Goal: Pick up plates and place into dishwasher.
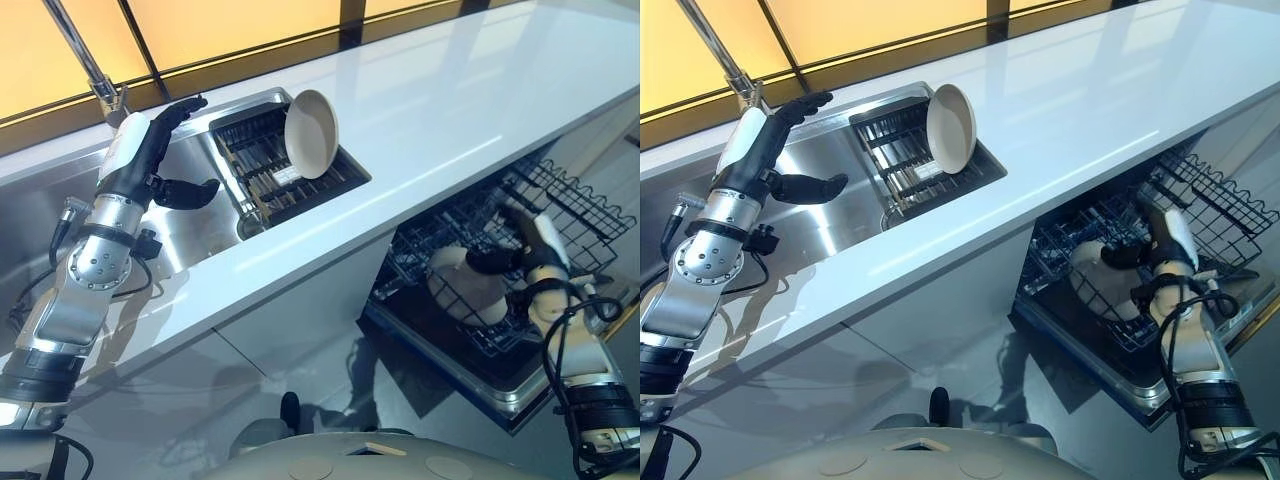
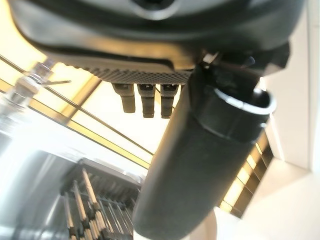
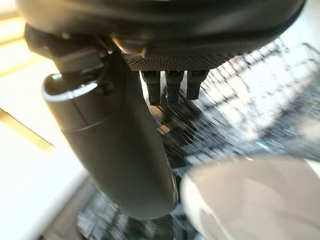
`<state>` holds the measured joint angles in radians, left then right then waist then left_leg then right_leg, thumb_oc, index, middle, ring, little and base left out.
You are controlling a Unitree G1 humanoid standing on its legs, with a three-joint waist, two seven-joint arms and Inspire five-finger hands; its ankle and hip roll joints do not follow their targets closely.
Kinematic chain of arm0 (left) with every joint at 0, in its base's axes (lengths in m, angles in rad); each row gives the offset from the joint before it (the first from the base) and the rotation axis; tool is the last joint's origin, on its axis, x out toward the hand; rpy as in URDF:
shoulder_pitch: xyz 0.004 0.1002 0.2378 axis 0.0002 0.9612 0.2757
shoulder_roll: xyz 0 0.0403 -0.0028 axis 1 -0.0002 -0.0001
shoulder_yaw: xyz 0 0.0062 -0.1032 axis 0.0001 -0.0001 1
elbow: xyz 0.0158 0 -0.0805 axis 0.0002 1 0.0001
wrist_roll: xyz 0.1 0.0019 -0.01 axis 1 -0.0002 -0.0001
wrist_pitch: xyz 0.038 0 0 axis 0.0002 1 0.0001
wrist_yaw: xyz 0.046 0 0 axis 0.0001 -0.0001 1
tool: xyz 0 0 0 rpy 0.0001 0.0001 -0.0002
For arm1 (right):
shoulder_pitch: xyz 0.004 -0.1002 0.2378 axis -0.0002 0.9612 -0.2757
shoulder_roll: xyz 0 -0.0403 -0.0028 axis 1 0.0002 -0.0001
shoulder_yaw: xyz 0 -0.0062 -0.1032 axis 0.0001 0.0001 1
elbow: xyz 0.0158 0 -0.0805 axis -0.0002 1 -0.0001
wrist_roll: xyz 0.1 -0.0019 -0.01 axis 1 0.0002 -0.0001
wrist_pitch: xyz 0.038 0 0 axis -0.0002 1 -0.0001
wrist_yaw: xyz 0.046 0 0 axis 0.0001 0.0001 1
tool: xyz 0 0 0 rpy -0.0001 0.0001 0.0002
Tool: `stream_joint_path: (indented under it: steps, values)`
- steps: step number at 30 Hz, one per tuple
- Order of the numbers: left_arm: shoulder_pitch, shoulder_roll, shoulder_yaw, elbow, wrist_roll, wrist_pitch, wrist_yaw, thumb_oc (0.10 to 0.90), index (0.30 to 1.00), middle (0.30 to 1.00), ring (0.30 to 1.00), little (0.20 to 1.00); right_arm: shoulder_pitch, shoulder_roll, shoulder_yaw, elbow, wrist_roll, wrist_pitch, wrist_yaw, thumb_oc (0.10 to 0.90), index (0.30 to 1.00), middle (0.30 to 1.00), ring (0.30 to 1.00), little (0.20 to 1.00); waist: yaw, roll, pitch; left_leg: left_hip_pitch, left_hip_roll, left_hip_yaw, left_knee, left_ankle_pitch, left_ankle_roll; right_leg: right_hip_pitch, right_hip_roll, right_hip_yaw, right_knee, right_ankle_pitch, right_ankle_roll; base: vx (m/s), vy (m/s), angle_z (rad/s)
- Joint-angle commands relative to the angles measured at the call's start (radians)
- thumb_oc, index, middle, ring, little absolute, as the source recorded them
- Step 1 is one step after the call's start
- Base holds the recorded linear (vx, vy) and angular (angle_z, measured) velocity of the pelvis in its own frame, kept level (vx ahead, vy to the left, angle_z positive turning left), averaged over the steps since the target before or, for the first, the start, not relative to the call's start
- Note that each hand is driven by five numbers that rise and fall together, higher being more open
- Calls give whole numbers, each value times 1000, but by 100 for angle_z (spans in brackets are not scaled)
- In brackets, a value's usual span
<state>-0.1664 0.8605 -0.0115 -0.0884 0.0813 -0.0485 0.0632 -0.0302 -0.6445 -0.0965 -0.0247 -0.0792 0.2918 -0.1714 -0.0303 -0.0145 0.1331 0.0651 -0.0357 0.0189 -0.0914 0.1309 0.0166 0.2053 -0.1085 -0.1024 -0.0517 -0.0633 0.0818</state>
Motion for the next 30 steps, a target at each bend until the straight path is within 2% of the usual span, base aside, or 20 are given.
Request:
stream_joint_path:
  steps: [1,4,12,16,20,23,27,28,30]
  values:
    - [-138,90,58,-30,20,-62,22,800,900,900,900,900,-45,-91,-65,-109,52,-126,-91,800,900,900,900,900,-9,11,-78,79,-42,48,4,-147,5,-132,2,-6,64,96,70,-22,7,-15]
    - [-200,130,16,-13,10,-30,18,800,900,900,900,900,-31,-94,-79,-122,62,-139,-95,800,900,900,900,900,-29,20,-82,77,-41,64,4,-145,4,-140,2,1,67,97,73,-6,1,-3]
    - [-338,177,-89,31,54,26,14,800,900,900,900,900,-44,-104,-58,-142,117,-166,-113,800,900,900,900,900,-60,33,-87,77,-42,85,4,-143,5,-150,4,19,74,99,75,8,14,-7]
    - [-431,216,-153,63,119,75,42,800,900,900,900,900,-72,-115,-37,-178,171,-217,-112,800,900,900,900,900,-73,40,-86,77,-44,94,4,-142,5,-158,5,30,78,98,75,38,21,-12]
    - [-504,255,-207,108,180,91,81,800,900,900,900,900,-85,-110,-14,-221,236,-275,-84,800,900,900,900,900,-87,48,-86,74,-46,99,6,-142,4,-167,5,43,84,99,76,48,31,-16]
    - [-539,271,-242,119,202,110,81,800,900,900,900,900,-81,-96,5,-242,264,-291,-62,800,900,900,900,900,-93,53,-86,71,-47,101,8,-142,4,-172,5,52,87,97,77,63,38,-8]
    - [-614,292,-319,139,301,145,41,800,900,900,900,900,-79,-79,46,-253,295,-328,-41,800,900,900,900,900,-106,62,-82,67,-49,105,16,-144,9,-182,3,66,99,95,77,105,38,-4]
    - [-649,303,-364,154,331,176,13,800,900,900,900,900,-85,-81,64,-256,288,-334,-26,800,900,900,900,900,-115,67,-80,67,-52,107,18,-146,10,-187,2,72,103,96,78,192,55,-5]
    - [-687,313,-416,183,376,187,-1,800,900,900,900,900,-84,-84,76,-263,295,-330,-6,800,900,900,900,900,-123,71,-77,72,-56,107,18,-155,13,-187,0,77,106,88,81,168,57,-8]
